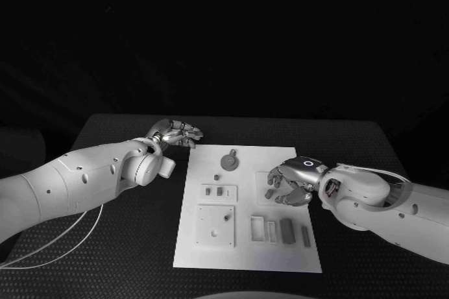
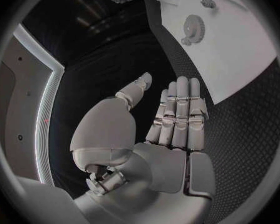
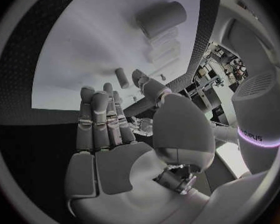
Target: Assemble the parts on the task board
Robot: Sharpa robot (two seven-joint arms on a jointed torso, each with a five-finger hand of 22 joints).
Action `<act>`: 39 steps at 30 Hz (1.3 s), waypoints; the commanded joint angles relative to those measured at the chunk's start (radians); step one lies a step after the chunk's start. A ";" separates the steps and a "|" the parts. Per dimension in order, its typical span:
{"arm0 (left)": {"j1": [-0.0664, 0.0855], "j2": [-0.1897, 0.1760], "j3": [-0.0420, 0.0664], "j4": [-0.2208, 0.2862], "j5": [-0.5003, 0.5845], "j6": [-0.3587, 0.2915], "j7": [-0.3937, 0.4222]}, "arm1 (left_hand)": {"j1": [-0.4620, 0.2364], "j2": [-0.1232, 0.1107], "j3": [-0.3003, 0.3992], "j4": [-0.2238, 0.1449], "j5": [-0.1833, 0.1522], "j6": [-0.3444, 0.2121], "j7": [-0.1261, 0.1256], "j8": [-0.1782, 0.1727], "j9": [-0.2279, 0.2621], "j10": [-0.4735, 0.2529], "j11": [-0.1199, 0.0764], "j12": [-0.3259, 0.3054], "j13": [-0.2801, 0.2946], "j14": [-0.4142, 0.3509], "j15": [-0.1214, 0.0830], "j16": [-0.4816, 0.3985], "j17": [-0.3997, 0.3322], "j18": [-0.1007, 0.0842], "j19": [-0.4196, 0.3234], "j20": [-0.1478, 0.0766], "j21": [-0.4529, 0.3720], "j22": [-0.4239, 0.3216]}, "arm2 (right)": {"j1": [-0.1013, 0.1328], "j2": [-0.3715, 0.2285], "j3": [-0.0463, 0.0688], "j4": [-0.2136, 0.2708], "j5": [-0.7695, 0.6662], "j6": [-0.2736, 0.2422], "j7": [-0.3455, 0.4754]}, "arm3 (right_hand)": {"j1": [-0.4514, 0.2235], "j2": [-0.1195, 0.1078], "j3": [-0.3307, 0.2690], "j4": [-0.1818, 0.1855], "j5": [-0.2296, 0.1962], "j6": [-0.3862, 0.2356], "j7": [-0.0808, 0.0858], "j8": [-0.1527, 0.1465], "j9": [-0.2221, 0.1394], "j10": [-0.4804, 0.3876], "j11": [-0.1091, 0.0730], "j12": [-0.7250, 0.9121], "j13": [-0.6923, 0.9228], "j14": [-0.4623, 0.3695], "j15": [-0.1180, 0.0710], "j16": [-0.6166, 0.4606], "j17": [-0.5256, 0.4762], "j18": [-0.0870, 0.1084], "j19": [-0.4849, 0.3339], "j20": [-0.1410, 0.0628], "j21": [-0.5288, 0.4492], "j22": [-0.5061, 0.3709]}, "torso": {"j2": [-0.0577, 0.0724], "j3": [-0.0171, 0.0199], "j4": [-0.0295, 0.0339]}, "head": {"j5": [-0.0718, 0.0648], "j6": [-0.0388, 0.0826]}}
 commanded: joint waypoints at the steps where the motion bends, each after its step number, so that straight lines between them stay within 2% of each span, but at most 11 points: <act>1: 0.001 0.000 0.000 0.004 0.008 0.002 0.015 | 0.001 -0.001 -0.006 0.001 0.002 0.001 0.002 0.003 0.001 0.000 0.002 -0.001 0.001 -0.002 0.005 -0.004 0.002 0.000 0.005 0.001 0.003 -0.001 | -0.007 0.011 -0.002 -0.009 -0.023 0.040 0.010 | 0.009 -0.001 0.000 0.007 0.003 0.001 -0.005 0.001 0.001 0.007 -0.004 0.003 0.002 0.001 0.002 0.000 0.001 0.016 -0.004 0.003 -0.004 0.014 | 0.000 -0.0007 0.0010 | 0.001 -0.003; 5: 0.001 0.000 0.000 0.003 0.008 0.003 0.014 | 0.000 -0.001 -0.006 0.001 0.002 0.001 0.002 0.002 0.001 -0.001 0.002 -0.001 0.001 -0.002 0.005 -0.004 0.002 0.000 0.005 0.001 0.003 -0.001 | -0.016 0.026 -0.004 -0.010 -0.025 0.025 0.014 | 0.017 0.010 0.002 0.005 0.003 0.009 -0.001 0.006 0.003 0.021 -0.009 0.011 0.006 0.005 -0.002 0.002 0.002 0.016 -0.001 0.001 -0.002 0.015 | 0.000 -0.0008 0.0009 | 0.001 -0.006; 11: 0.001 0.001 0.000 0.003 0.009 0.008 0.012 | 0.000 -0.001 -0.007 0.002 0.002 0.000 0.002 0.002 0.001 -0.002 0.003 -0.003 0.001 -0.003 0.005 -0.005 0.003 -0.001 0.005 0.001 0.003 -0.002 | -0.020 0.041 -0.004 -0.017 -0.036 0.006 0.013 | 0.040 0.050 0.004 -0.007 0.003 0.021 0.004 0.016 0.006 0.045 -0.020 0.022 0.011 0.020 -0.013 0.005 0.001 0.016 0.010 -0.005 0.003 0.015 | 0.000 -0.0009 0.0016 | 0.002 -0.008; 20: 0.001 0.001 0.000 0.003 0.011 0.019 0.006 | -0.002 -0.001 -0.008 0.002 0.002 -0.002 0.003 0.001 0.001 -0.007 0.005 -0.006 0.002 -0.003 0.005 -0.007 0.004 -0.001 0.004 0.001 0.002 -0.002 | -0.022 0.049 -0.005 -0.020 -0.040 -0.005 0.011 | 0.061 0.092 0.004 -0.034 0.004 0.036 0.009 0.025 0.007 0.052 -0.023 0.023 0.012 0.025 -0.016 0.001 -0.002 0.016 0.013 -0.007 0.003 0.014 | 0.000 -0.0015 0.0002 | 0.004 -0.012; 25: 0.001 0.001 0.000 0.003 0.035 0.027 0.003 | -0.001 0.000 -0.008 0.001 0.001 -0.004 0.004 0.000 0.001 -0.009 0.006 -0.008 0.002 -0.004 0.006 -0.009 0.006 -0.001 0.002 0.001 0.002 -0.003 | -0.024 0.057 -0.008 -0.022 -0.039 -0.009 0.009 | 0.060 0.145 0.004 -0.048 0.004 0.061 0.014 0.037 0.010 0.068 -0.029 0.030 0.016 0.029 -0.022 0.001 -0.002 0.016 0.013 -0.006 0.002 0.014 | 0.000 -0.0008 0.0009 | 0.004 -0.015; 31: 0.001 0.000 0.000 0.004 0.035 0.028 0.001 | -0.001 0.000 -0.008 0.001 0.001 -0.004 0.004 0.000 0.001 -0.010 0.006 -0.009 0.002 -0.005 0.006 -0.010 0.006 -0.002 0.002 0.001 0.002 -0.003 | -0.027 0.062 -0.009 -0.022 -0.051 -0.021 -0.002 | 0.044 0.171 0.000 -0.055 0.004 0.099 0.000 0.054 0.015 0.100 -0.041 0.044 0.025 0.035 -0.033 0.000 -0.002 0.016 0.018 -0.006 0.004 0.015 | 0.000 -0.0014 0.0010 | 0.003 -0.017; 34: 0.001 0.000 0.000 0.003 0.035 0.026 0.002 | -0.001 0.000 -0.009 0.000 0.001 -0.005 0.004 0.000 0.001 -0.012 0.007 -0.010 0.003 -0.005 0.006 -0.010 0.007 -0.002 0.001 0.001 0.002 -0.004 | -0.027 0.063 -0.009 -0.022 -0.052 -0.006 -0.007 | 0.040 0.177 -0.001 -0.055 0.003 0.110 -0.005 0.059 0.017 0.111 -0.045 0.049 0.028 0.038 -0.038 0.000 -0.002 0.016 0.020 -0.007 0.005 0.015 | 0.000 -0.0015 0.0012 | 0.003 -0.017; 39: 0.001 -0.001 0.000 0.004 0.035 0.029 0.000 | 0.000 0.001 -0.010 -0.001 0.001 -0.018 0.005 -0.007 -0.002 -0.017 0.009 -0.014 0.004 -0.005 0.007 -0.012 0.010 -0.002 0.001 0.001 0.002 -0.004 | -0.029 0.064 -0.010 -0.021 -0.069 0.004 -0.011 | 0.033 0.206 0.000 -0.061 0.003 0.145 -0.021 0.077 0.028 0.147 -0.060 0.068 0.042 0.042 -0.051 -0.001 -0.003 0.016 0.022 -0.010 0.005 0.015 | -0.001 -0.0014 0.0012 | 0.004 -0.020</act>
